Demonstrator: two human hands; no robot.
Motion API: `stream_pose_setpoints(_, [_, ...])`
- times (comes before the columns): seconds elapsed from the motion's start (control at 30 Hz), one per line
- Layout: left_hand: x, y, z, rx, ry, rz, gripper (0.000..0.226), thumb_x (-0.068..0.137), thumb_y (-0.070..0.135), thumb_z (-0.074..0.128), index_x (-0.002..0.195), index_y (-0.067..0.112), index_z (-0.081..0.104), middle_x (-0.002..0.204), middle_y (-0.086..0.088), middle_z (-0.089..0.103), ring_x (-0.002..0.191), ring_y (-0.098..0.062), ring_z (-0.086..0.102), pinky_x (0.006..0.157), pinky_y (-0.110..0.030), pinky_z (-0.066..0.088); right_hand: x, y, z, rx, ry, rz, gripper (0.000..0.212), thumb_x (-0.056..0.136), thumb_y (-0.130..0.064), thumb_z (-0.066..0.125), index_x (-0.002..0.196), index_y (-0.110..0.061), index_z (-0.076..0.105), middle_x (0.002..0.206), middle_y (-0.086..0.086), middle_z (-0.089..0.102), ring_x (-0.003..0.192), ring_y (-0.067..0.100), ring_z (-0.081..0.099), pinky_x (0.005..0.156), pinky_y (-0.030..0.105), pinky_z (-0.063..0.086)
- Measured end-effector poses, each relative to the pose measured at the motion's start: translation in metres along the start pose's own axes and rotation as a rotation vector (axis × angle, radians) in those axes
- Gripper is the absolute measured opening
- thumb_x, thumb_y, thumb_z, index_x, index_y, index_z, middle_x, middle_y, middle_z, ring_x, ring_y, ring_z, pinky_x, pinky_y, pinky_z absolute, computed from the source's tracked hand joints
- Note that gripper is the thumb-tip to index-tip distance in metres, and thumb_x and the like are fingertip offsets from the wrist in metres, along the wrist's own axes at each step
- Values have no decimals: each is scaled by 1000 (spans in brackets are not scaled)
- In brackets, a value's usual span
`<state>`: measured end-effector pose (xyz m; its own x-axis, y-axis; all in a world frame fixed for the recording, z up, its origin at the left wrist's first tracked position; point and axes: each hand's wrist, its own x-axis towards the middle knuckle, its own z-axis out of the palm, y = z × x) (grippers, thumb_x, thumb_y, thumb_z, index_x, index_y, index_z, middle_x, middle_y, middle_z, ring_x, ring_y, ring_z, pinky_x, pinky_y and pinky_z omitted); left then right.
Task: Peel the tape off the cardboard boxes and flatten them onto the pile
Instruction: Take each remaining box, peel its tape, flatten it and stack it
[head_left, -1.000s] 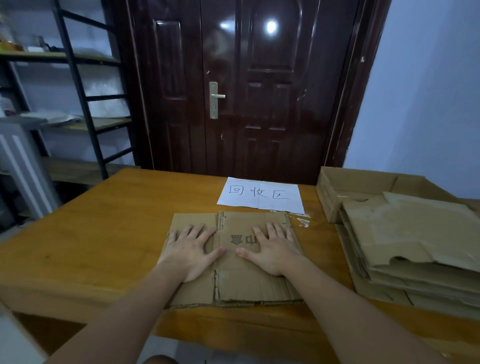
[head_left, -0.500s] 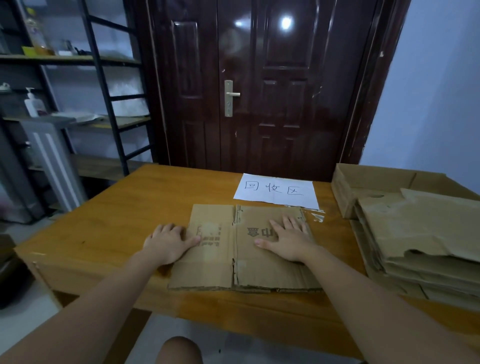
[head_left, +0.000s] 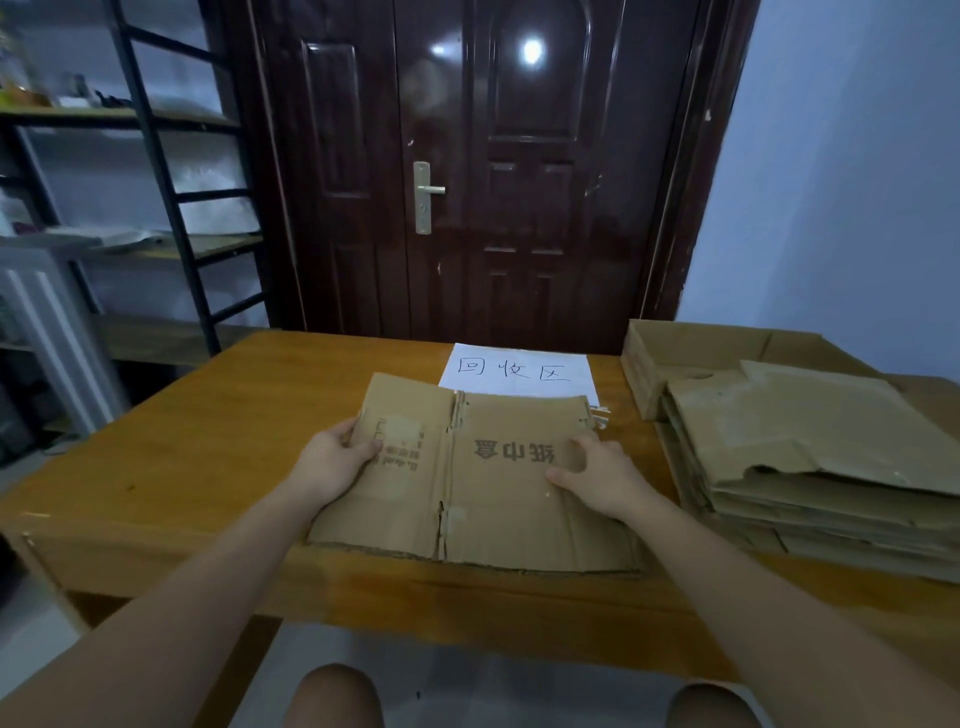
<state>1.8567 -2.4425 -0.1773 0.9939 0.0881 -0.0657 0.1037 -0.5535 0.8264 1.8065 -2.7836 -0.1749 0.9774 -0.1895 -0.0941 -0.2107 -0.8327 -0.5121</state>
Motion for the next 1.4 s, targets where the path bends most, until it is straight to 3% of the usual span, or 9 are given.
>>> stream_pose_setpoints(0.2, [-16,29,-28,-128,53,55,66,101,36,64,158,25,33,128,-6,62,85,-14,63,63,-27,48,-13,-25,-45,229,16,-31,86,78,-48,85,150,-25,45,143,5,32,122,25,46,107,41,42])
stream_pose_setpoints(0.4, [-22,95,-35,-204,54,206,54,104,32,59,156,33,41,141,1,55,101,-15,60,71,-23,47,-18,-39,-131,114,166,-148,94,78,-50,83,155,-24,38,148,8,30,121,26,49,108,39,41])
stream_pose_setpoints(0.53, [-21,155,8,-323,-68,269,62,103,34,62,159,32,35,155,11,46,126,-15,57,103,-36,51,-21,-6,-200,-5,273,-100,95,79,-45,84,157,-20,35,149,12,34,132,32,47,111,41,37])
stream_pose_setpoints(0.7, [-34,228,91,-315,-327,356,104,84,35,85,163,23,19,151,9,51,114,-6,62,79,-21,54,-30,82,-269,-36,349,45,88,79,-35,86,153,-12,43,155,16,42,141,33,42,114,39,32])
stream_pose_setpoints(0.8, [-44,259,143,-279,-426,354,113,77,35,90,164,23,18,144,8,57,116,-12,63,89,-31,57,-41,136,-293,-62,379,142,79,80,-34,86,148,-13,51,153,15,46,140,32,44,112,36,33])
stream_pose_setpoints(1.0, [-74,279,229,-136,-528,343,88,85,27,84,157,16,35,106,16,60,90,0,58,64,-13,46,-56,228,-293,-155,369,274,76,82,-37,84,148,-17,52,148,22,45,135,37,47,113,41,35])
stream_pose_setpoints(1.23, [-79,261,263,224,-490,307,96,88,59,71,162,20,23,157,-9,37,139,-27,44,111,-40,42,-43,261,-254,-387,223,278,67,97,-63,48,150,-22,45,157,14,35,135,36,45,111,51,40])
stream_pose_setpoints(1.33, [-72,254,268,630,-373,396,98,84,85,49,161,31,22,158,-11,23,146,-32,28,118,-49,32,-43,245,-241,-465,93,254,89,87,-86,26,141,-20,52,149,10,49,127,30,52,103,47,47])
stream_pose_setpoints(1.4, [-69,258,272,697,-311,574,81,92,79,40,160,36,26,167,-5,14,153,-33,13,122,-53,18,-42,238,-235,-403,30,245,100,80,-93,24,153,-26,38,153,7,47,132,29,51,105,45,46])
